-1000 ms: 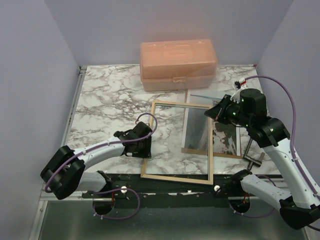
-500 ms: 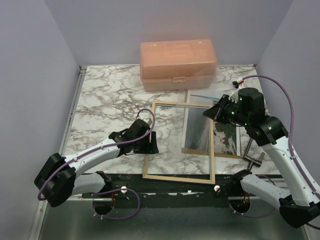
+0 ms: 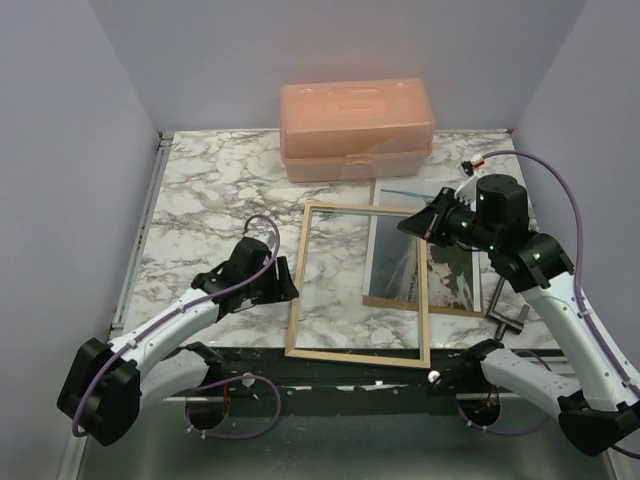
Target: Put the photo into the frame
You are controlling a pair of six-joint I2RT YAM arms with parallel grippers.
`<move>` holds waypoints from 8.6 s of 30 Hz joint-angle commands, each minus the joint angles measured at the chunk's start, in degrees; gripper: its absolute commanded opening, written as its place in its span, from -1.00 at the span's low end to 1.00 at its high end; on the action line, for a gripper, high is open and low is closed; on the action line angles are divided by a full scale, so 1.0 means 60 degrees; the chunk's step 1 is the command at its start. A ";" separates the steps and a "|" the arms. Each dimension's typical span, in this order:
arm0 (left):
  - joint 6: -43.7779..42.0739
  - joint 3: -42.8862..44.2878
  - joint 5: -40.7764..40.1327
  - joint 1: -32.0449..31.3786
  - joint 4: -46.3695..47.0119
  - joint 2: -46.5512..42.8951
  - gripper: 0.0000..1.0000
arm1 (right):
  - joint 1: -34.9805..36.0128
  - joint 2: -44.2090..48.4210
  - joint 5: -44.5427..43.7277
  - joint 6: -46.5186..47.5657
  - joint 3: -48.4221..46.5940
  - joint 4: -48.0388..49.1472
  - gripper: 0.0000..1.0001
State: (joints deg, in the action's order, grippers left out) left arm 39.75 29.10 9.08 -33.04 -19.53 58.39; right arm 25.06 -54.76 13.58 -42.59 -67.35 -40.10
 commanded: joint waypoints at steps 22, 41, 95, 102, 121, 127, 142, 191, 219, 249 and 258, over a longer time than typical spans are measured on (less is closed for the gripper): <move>-0.0912 -0.0031 -0.0092 0.0159 0.0118 0.1129 -0.08 | -0.0025 0.0299 0.2021 -0.1621 0.2248 0.2304 -0.99; -0.0848 0.0218 -0.0386 0.0159 -0.0097 0.1752 -0.21 | -0.0019 0.0574 0.2233 -0.1944 0.2828 0.2382 -0.99; -0.0912 0.0335 -0.0184 0.0164 -0.0051 0.2119 -0.24 | -0.0022 -0.0796 0.2223 -0.0427 0.1093 0.1466 -0.99; -0.0912 0.0348 -0.0181 0.0167 -0.0065 0.2148 -0.24 | -0.0016 -0.0786 0.2167 -0.0731 0.1284 0.1652 -0.99; -0.0912 0.0372 -0.0206 0.0160 -0.0092 0.2207 -0.24 | -0.0027 -0.0564 0.2221 -0.1541 0.2331 0.2405 -0.99; -0.0919 0.0382 -0.0173 0.0163 -0.0085 0.2218 -0.24 | -0.0016 -0.0417 0.2087 -0.1646 0.2428 0.2417 -0.99; -0.0933 0.0388 -0.0137 0.0147 -0.0083 0.2265 -0.24 | -0.0016 -0.0321 0.2028 -0.1759 0.2054 0.2334 -0.99; -0.0970 0.0429 -0.0089 0.0150 -0.0060 0.2382 -0.24 | -0.0016 0.0010 0.1674 -0.1769 0.2451 0.2162 -0.99; -0.1014 0.0514 -0.0078 0.0086 -0.0073 0.2522 -0.25 | -0.0017 0.0207 0.2071 -0.2398 0.2983 0.2907 -0.99; -0.1014 0.0535 -0.0076 0.0050 -0.0090 0.2566 -0.26 | -0.0024 0.0049 0.1948 -0.2206 0.2436 0.2632 -0.99; -0.1019 0.0548 -0.0079 0.0030 -0.0095 0.2586 -0.26 | -0.0016 0.0108 0.1883 -0.2160 0.2877 0.2669 -0.99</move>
State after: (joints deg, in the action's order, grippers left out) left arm 34.92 32.95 9.93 -32.38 -19.35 72.01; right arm 24.91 -54.70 24.27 -55.90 -50.92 -24.58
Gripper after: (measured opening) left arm 0.372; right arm 0.046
